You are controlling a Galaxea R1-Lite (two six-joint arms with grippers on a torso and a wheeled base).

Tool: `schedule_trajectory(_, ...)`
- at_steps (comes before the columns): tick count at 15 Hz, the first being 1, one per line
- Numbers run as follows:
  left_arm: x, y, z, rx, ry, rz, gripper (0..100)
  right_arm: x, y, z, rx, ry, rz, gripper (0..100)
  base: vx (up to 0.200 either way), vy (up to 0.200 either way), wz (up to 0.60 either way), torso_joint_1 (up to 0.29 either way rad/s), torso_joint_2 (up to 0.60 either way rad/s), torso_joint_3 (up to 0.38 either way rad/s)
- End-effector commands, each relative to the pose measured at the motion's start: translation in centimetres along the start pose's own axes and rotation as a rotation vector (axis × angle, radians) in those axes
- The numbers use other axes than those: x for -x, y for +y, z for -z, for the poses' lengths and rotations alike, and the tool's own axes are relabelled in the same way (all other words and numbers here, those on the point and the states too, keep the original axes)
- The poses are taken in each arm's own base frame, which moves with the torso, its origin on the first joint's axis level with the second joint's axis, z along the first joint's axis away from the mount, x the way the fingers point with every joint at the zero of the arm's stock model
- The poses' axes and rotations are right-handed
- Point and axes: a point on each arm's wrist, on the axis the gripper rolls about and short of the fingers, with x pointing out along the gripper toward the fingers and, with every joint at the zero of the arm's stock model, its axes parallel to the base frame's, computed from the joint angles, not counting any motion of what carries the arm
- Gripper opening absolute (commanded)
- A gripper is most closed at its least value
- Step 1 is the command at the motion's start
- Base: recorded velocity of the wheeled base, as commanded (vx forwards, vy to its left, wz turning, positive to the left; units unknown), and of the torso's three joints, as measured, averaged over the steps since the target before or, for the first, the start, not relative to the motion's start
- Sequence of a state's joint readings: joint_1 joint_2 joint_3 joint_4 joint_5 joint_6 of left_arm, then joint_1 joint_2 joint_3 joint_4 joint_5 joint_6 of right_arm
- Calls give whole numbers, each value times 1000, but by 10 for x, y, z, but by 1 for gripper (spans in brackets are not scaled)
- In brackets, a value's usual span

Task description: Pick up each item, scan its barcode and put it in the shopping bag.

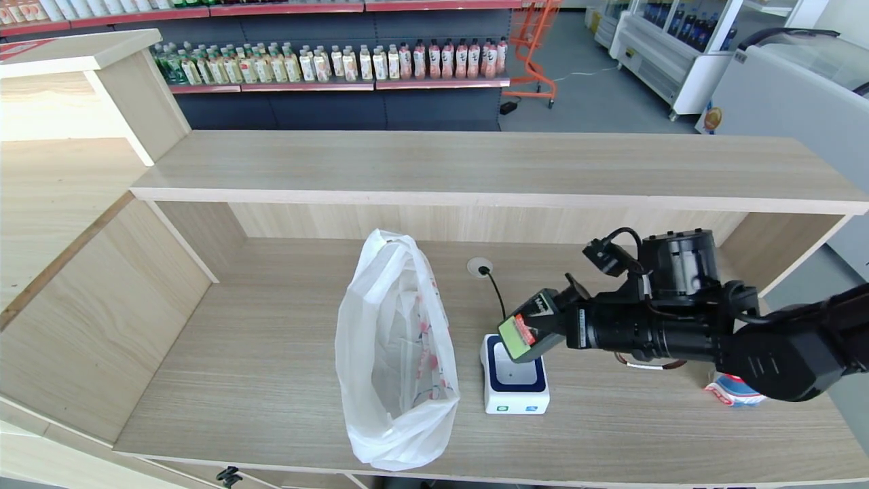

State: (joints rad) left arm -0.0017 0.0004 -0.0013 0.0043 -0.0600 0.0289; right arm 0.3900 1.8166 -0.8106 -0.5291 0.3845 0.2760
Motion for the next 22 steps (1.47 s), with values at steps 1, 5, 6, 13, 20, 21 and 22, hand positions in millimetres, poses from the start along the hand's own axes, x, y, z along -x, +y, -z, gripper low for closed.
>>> schedule_trajectory(1,0,0,0,0,0,0,100,71,39,-29,115,-183,-51,0,0,0,0,0,0,0)
schedule_trajectory(5,0,0,0,0,0,0,100,108,40,-20,193,-207,-5,0,0,0,0,0,0,0)
schedule_trajectory(6,0,0,0,0,0,0,100,114,42,-17,193,-207,-7,0,0,0,0,0,0,0)
schedule_trajectory(13,0,0,0,-2,0,0,100,118,71,-13,92,-190,-139,0,0,0,0,0,0,0)
schedule_trajectory(20,0,0,0,0,1,0,100,98,75,0,58,-101,-170,0,0,86,0,-3,0,2)
schedule_trajectory(21,0,0,0,0,1,0,100,91,72,2,51,-78,-163,0,0,0,0,0,0,0)
schedule_trajectory(22,0,0,0,0,1,-2,100,86,71,2,47,-67,-160,0,0,0,0,0,0,0)
